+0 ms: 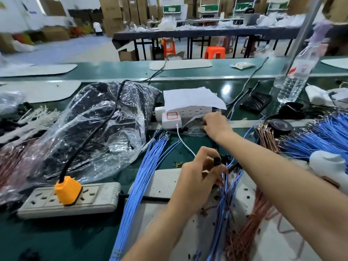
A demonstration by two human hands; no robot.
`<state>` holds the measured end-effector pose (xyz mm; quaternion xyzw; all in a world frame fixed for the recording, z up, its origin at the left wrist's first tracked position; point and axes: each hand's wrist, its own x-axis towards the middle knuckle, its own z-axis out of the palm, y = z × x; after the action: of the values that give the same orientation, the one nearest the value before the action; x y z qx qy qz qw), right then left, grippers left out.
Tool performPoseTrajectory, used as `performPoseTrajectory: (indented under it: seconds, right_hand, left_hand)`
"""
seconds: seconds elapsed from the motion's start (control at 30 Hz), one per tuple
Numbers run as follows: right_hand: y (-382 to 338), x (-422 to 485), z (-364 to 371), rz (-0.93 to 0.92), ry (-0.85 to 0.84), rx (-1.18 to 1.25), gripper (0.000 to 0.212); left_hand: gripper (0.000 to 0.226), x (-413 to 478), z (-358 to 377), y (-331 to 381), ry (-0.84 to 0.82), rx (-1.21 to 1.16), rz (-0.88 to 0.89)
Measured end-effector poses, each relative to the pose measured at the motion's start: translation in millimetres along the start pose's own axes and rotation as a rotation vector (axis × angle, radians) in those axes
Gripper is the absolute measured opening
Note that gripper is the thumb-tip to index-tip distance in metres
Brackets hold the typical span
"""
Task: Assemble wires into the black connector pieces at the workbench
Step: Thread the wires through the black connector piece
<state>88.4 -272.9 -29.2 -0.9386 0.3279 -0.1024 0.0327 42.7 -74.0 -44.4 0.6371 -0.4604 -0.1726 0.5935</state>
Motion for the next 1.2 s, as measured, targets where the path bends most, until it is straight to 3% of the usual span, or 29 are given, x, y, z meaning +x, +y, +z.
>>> performPoseTrajectory:
  seconds: [0.1, 0.23, 0.43, 0.7, 0.87, 0.97, 1.07, 1.2]
  right_hand:
    - [-1, -5, 1, -0.066, 0.095, 0.118, 0.019]
    - [-2, -43, -22, -0.142, 0.247, 0.578, 0.013]
    - [20, -148, -48, -0.198, 0.295, 0.937, 0.018]
    - [33, -200, -43, -0.237, 0.331, 0.940, 0.023]
    - [31, -206, -42, -0.196, 0.328, 1.068, 0.013]
    - [32, -206, -43, -0.266, 0.415, 0.886, 0.008]
    - [34, -206, -44, -0.387, 0.497, 0.685, 0.006]
    - [37, -208, -43, -0.377, 0.458, 0.627, 0.014]
  left_hand:
    - [0.030, -1, 0, 1, 0.016, 0.009, 0.012]
    - [0.026, -1, 1, 1, 0.037, -0.016, 0.026]
    - [0.028, 0, 3, -1, 0.023, -0.050, 0.023]
    - [0.028, -2, 8, -3, -0.027, 0.014, 0.049]
    - [0.019, -6, 9, -3, -0.043, 0.040, 0.089]
    - [0.025, -6, 10, -1, -0.045, 0.082, 0.115]
    - [0.015, -6, 11, -1, -0.036, 0.119, 0.122]
    - [0.019, -6, 11, -1, -0.045, 0.248, 0.190]
